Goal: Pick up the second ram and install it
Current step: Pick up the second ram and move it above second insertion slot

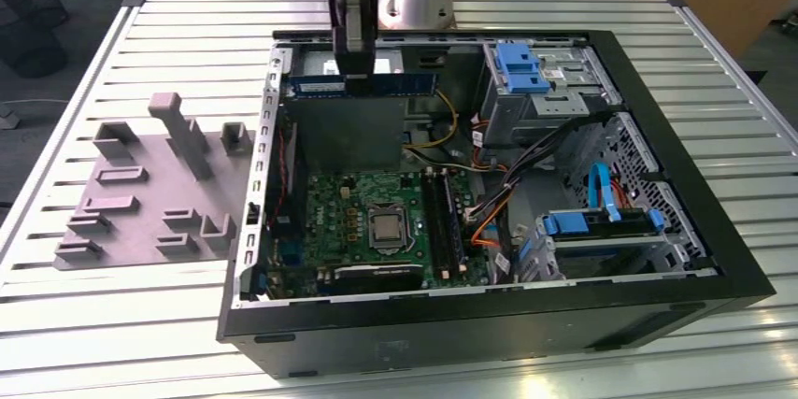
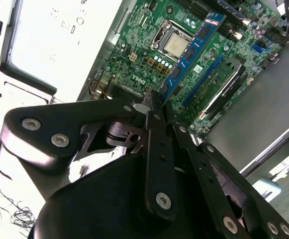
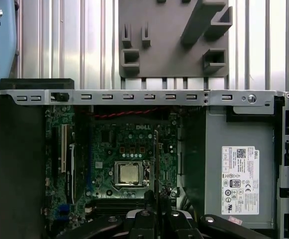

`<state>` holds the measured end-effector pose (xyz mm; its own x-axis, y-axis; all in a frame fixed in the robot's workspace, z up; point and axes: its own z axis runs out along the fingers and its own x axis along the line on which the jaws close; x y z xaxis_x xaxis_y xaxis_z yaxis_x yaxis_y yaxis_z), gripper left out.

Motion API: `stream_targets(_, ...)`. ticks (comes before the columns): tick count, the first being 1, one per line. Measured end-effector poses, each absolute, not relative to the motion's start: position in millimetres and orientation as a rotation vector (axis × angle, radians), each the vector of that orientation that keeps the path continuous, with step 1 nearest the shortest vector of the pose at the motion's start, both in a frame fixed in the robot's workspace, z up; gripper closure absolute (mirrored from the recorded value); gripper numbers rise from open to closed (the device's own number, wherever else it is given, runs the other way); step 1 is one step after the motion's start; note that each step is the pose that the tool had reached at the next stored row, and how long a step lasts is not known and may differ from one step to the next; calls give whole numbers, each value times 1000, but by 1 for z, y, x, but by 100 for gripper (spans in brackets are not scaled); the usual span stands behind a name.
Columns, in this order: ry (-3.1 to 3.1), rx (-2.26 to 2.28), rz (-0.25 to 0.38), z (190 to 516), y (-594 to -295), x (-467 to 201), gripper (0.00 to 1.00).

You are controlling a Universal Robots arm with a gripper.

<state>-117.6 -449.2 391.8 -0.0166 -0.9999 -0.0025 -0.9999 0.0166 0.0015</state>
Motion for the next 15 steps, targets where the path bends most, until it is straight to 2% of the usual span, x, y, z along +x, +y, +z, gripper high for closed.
stream_targets(15,2239,-2202,5,392,-449,-87,86)
